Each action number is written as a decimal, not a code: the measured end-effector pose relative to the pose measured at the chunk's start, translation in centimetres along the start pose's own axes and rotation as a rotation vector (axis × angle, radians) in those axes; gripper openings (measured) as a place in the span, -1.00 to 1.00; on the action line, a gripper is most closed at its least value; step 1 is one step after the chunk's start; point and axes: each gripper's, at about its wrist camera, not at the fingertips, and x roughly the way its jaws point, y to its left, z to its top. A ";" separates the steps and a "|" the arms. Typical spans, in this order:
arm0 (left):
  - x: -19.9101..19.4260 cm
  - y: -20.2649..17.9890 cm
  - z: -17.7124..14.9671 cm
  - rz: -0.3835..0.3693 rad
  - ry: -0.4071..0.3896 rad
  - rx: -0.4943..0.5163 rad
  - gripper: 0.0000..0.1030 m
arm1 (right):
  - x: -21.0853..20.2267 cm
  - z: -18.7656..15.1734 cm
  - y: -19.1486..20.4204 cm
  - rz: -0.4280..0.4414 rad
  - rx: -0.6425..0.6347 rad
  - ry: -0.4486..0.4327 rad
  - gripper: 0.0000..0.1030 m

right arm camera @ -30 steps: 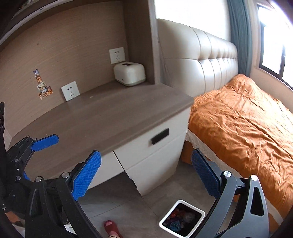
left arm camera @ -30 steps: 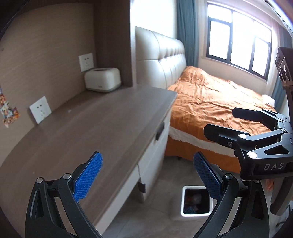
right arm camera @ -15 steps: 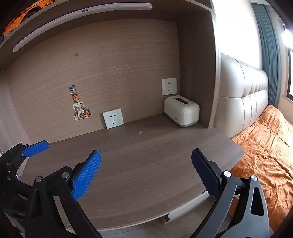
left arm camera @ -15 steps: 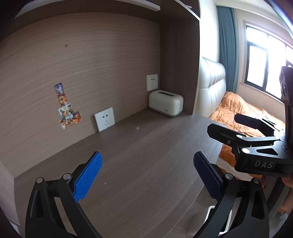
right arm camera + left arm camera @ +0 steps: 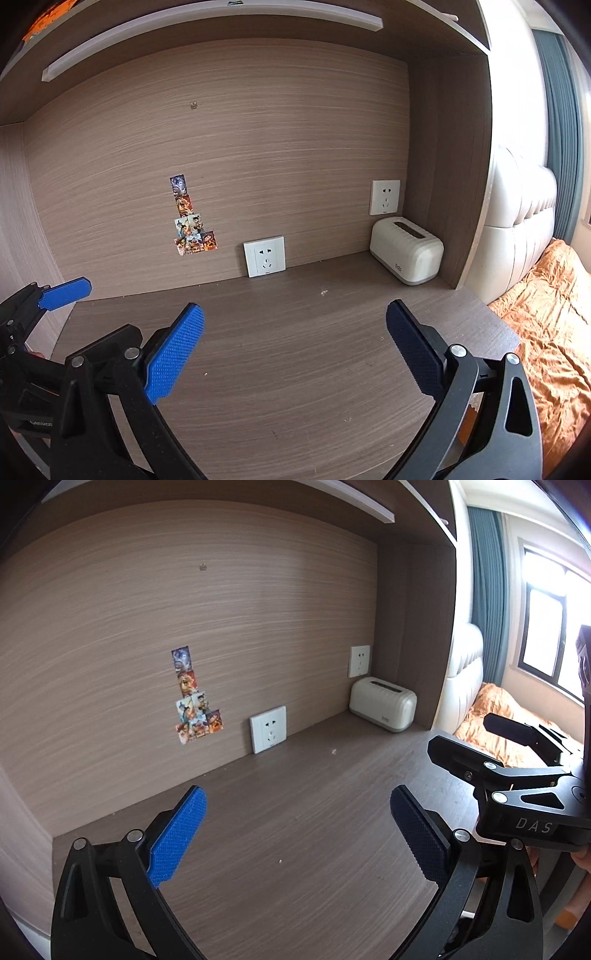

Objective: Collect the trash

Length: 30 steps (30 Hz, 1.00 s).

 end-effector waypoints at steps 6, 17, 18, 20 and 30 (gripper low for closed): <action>0.1 1.6 0.3 0.009 -0.011 -0.004 0.90 | 0.4 0.5 1.2 -0.001 -0.015 -0.003 0.91; 0.9 2.9 1.3 0.028 -0.013 0.000 0.90 | 1.4 1.3 2.2 -0.001 -0.026 -0.009 0.91; 1.0 3.0 1.4 0.025 -0.013 0.002 0.90 | 1.5 1.4 2.2 -0.001 -0.026 -0.009 0.91; 1.2 3.1 1.6 0.024 -0.013 0.003 0.90 | 1.5 1.5 2.1 -0.003 -0.026 -0.012 0.91; 1.9 3.0 2.1 0.012 -0.010 0.024 0.90 | 1.7 1.6 1.7 -0.011 -0.021 -0.005 0.91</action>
